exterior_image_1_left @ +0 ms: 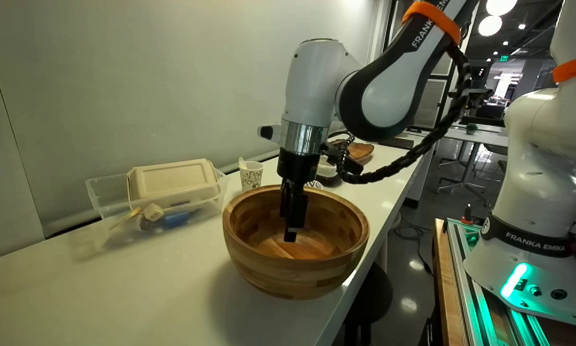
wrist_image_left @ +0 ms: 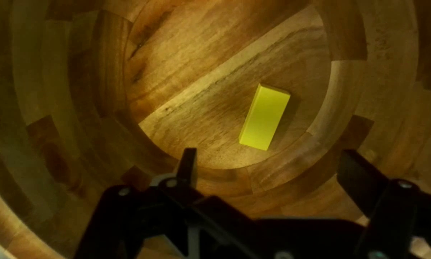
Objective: Take the yellow item out of the wooden bowl
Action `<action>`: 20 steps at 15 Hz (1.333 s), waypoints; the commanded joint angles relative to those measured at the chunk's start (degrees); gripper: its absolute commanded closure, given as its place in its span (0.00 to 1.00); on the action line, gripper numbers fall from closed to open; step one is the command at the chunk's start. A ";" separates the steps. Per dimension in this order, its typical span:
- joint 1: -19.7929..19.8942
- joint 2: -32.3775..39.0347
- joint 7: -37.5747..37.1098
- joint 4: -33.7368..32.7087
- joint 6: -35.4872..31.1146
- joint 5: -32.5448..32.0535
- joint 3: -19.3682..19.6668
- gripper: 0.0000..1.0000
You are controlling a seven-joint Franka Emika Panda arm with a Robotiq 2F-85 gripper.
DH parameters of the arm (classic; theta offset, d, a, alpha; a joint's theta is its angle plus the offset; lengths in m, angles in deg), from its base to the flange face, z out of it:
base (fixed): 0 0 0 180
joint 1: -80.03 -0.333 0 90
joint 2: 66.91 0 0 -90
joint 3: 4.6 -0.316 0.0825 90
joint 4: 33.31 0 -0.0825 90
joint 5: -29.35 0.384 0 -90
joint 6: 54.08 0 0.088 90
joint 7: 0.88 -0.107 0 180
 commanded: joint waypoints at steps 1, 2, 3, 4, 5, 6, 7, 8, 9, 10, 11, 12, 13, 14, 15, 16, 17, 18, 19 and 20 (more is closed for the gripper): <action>-0.94 2.98 -7.79 -0.06 -0.91 -6.67 0.00 0.00; -1.30 3.51 -9.83 -0.26 -0.24 -8.31 0.18 0.00; -1.60 3.88 -11.45 -0.30 -0.49 -9.63 0.21 0.00; -1.99 4.45 -13.33 -0.53 -0.63 -10.99 0.26 0.00; -2.29 5.15 -14.38 -0.82 -1.23 -11.36 0.06 0.00; -2.65 6.06 -15.33 -1.19 -2.12 -11.55 -0.15 0.00; -2.95 6.90 -15.79 -1.61 -2.58 -11.57 -0.27 0.00; -3.40 6.94 -17.72 -1.72 -2.32 -13.25 0.61 0.00; -2.33 5.02 -13.77 -0.90 -0.88 -10.28 -0.33 0.00; -2.48 5.33 -14.10 -1.07 -0.88 -10.41 -0.34 0.00; -2.44 5.31 -13.98 -1.09 -0.88 -10.37 -0.33 0.00; -2.36 5.26 -13.90 -1.10 -0.88 -10.37 -0.30 0.00; -2.29 5.23 -13.85 -1.10 -0.88 -10.37 -0.29 0.00; -2.26 5.22 -13.84 -1.11 -0.88 -10.36 -0.29 0.00; -2.45 5.61 -14.89 -1.11 -2.57 -11.28 0.14 0.00; -2.17 6.35 -13.88 -1.24 -4.68 -10.65 -0.11 0.00; -2.12 6.72 -13.73 -1.37 -5.63 -10.88 0.05 0.00; -1.98 7.15 -13.25 -1.25 -7.88 -10.59 0.02 0.00; -2.05 7.44 -13.60 -1.10 -9.65 -10.92 0.37 0.00; -1.88 8.09 -13.28 -1.08 -11.61 -10.47 0.23 0.00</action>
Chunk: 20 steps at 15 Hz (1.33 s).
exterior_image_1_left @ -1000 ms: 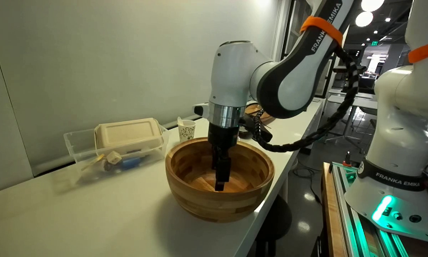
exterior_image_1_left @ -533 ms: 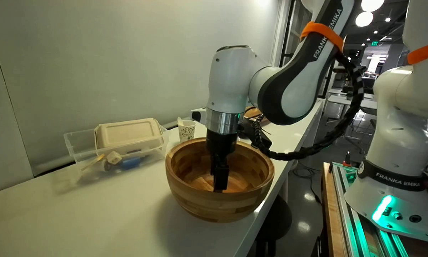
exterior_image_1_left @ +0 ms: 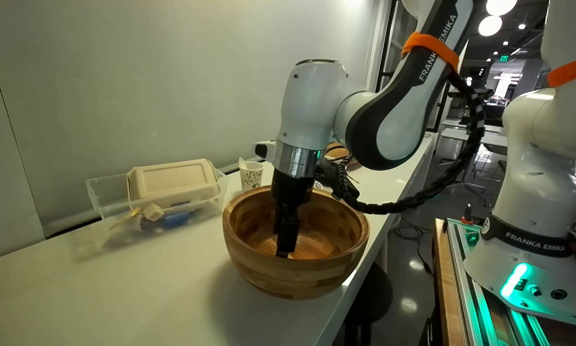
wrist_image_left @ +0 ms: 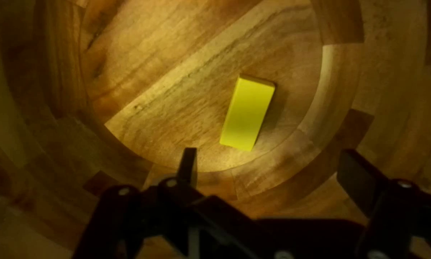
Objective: Take the yellow item out of the wooden bowl
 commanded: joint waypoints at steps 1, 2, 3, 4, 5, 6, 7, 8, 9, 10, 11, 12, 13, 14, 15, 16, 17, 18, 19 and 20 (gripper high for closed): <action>0.40 2.60 0.45 0.06 -6.38 -0.12 0.31 0.00; 0.37 3.06 0.24 0.14 -7.64 -0.45 0.61 0.00; 0.57 3.77 0.37 0.25 -8.77 -0.17 0.64 0.00; 0.79 4.33 0.55 0.31 -9.34 0.13 0.58 0.00; 0.82 4.84 0.48 0.46 -10.28 0.00 0.77 0.00; 0.91 5.30 0.42 0.53 -10.63 0.01 0.80 0.00; 1.24 5.91 0.61 0.51 -10.87 0.42 0.52 0.00; 1.28 6.41 0.50 0.53 -11.16 0.25 0.67 0.00; 1.17 7.02 0.28 0.49 -11.75 0.00 0.89 0.00; 1.48 7.93 0.48 0.26 -12.20 0.25 0.53 0.00; 1.38 8.51 0.35 0.07 -12.44 0.10 0.69 0.00; 1.48 9.19 0.40 -0.10 -12.88 0.13 0.56 0.00; 1.35 9.68 0.31 -0.21 -12.95 -0.02 0.73 0.00; 1.39 10.19 0.32 -0.33 -13.17 0.00 0.68 0.00; 1.12 10.51 0.15 -0.37 -13.41 -0.19 0.99 0.00; 1.21 10.88 0.19 -0.35 -13.57 -0.13 0.91 0.00; 1.17 11.09 0.16 -0.28 -13.66 -0.17 1.00 0.00; 1.29 11.38 0.19 -0.27 -13.75 -0.09 0.91 0.16; 1.34 11.61 0.22 -0.27 -13.79 -0.08 0.89 0.26; 1.39 11.78 0.24 -0.25 -13.85 -0.07 0.87 0.32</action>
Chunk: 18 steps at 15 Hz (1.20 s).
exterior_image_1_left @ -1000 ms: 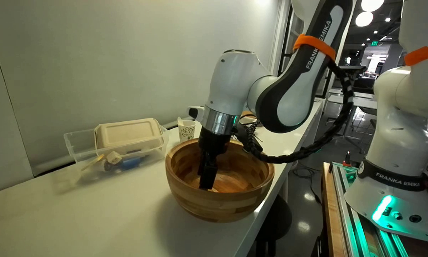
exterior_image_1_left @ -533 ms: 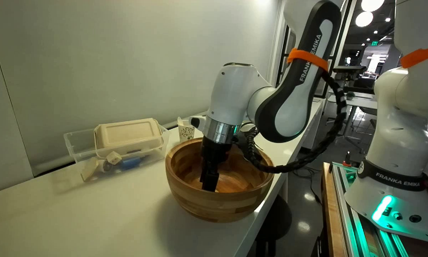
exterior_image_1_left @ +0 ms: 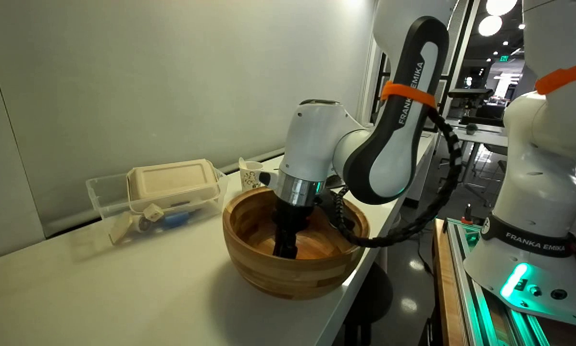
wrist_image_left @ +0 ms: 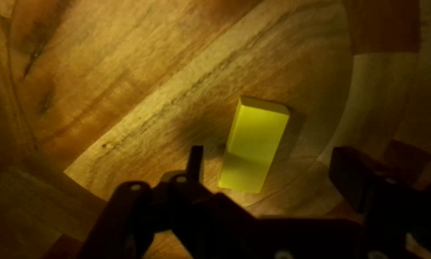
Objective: Take the yellow item out of the wooden bowl
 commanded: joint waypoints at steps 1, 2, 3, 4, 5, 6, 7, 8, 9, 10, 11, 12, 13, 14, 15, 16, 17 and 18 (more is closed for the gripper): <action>0.64 1.83 0.44 -0.16 -1.93 0.10 -0.37 0.42; 0.90 2.07 0.49 -0.21 -1.70 0.24 -0.57 0.49; 0.90 2.22 0.46 -0.23 -1.68 0.20 -0.51 0.57; 1.20 2.48 0.57 -0.25 -1.74 0.24 -0.68 0.55; 1.14 2.49 2.08 -0.24 -1.90 2.00 -0.76 0.55; 1.46 2.44 2.36 -0.23 -1.96 2.29 -0.88 0.59; 1.65 2.49 2.66 -0.22 -2.05 2.48 -0.95 0.57; 1.89 2.06 2.91 0.12 -2.16 2.72 -1.27 0.81; 1.57 0.80 2.64 0.87 -2.10 2.77 -1.05 0.82; 1.60 -1.34 2.29 2.22 -2.26 3.11 -1.32 0.82; 0.91 -4.48 1.30 4.13 -2.20 3.29 -0.64 0.90; 0.13 -8.09 -0.87 6.46 -2.57 1.98 0.32 0.91; -1.44 -11.90 -2.48 8.63 -2.13 1.82 1.88 0.91; -2.54 -14.86 -4.43 10.65 -2.93 1.29 3.31 0.91; -3.97 -17.66 -6.29 12.24 -3.41 0.28 5.52 0.91; -3.79 -20.77 -7.43 14.03 -3.46 0.10 6.14 0.91; -3.47 -24.08 -8.70 15.62 -2.23 0.10 6.65 0.91; -2.61 -27.38 -10.04 14.12 1.40 -1.10 7.12 0.91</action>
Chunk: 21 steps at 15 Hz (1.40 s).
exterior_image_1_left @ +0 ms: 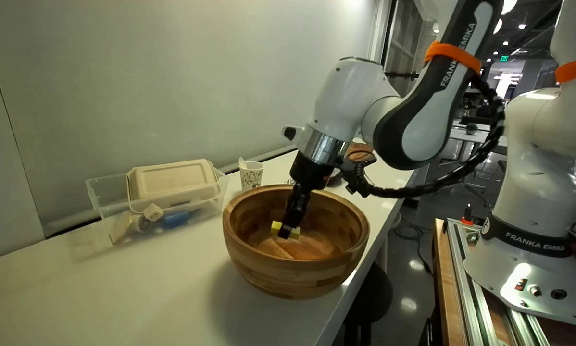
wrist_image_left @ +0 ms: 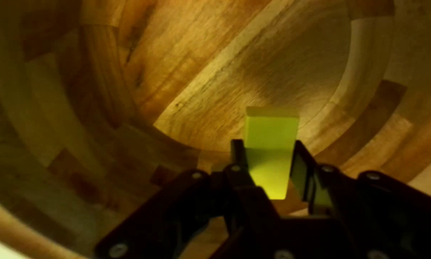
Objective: Take the yellow item out of the wooden bowl
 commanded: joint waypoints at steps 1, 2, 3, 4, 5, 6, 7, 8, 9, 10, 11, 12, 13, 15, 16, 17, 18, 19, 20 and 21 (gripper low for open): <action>1.61 -12.41 -7.40 1.37 5.26 -5.90 2.81 0.91; 0.30 -6.20 -2.80 1.59 1.19 -1.70 1.71 0.66; 0.88 -8.82 -4.17 1.11 2.47 -3.15 2.35 0.66; 1.31 -10.70 -4.68 0.74 3.66 -3.79 2.79 0.66; 1.48 -11.73 -4.83 0.68 4.20 -3.99 2.98 0.66; 1.50 -12.15 -4.96 0.76 4.40 -4.06 3.00 0.66; 1.50 -12.16 -5.09 0.82 4.40 -4.10 2.98 0.66; 1.50 -12.06 -5.15 0.84 4.40 -4.13 2.98 0.91; 5.18 -13.33 -7.30 0.63 5.51 -8.49 1.81 0.91; 6.68 -14.70 -8.71 0.43 6.80 -8.59 2.20 0.91; 10.55 -16.41 -11.11 0.47 7.13 -11.50 1.88 0.91; 11.76 -16.93 -11.57 0.25 7.32 -11.29 2.52 0.91; 15.91 -18.30 -13.68 0.53 7.77 -13.94 1.92 0.91; 21.83 -19.75 -15.86 0.42 9.58 -16.76 1.41 0.91; 24.00 -19.97 -16.39 0.51 10.13 -17.52 1.56 0.91; 26.40 -19.96 -17.32 0.50 10.96 -18.99 1.21 0.91; 28.14 -19.64 -17.40 0.79 11.98 -20.14 1.09 0.91; 29.50 -19.17 -17.20 1.16 12.67 -21.36 1.04 0.91; 31.91 -18.73 -17.96 1.41 13.84 -24.11 0.23 0.91; 32.60 -16.88 -18.46 0.20 15.19 -25.83 0.27 0.91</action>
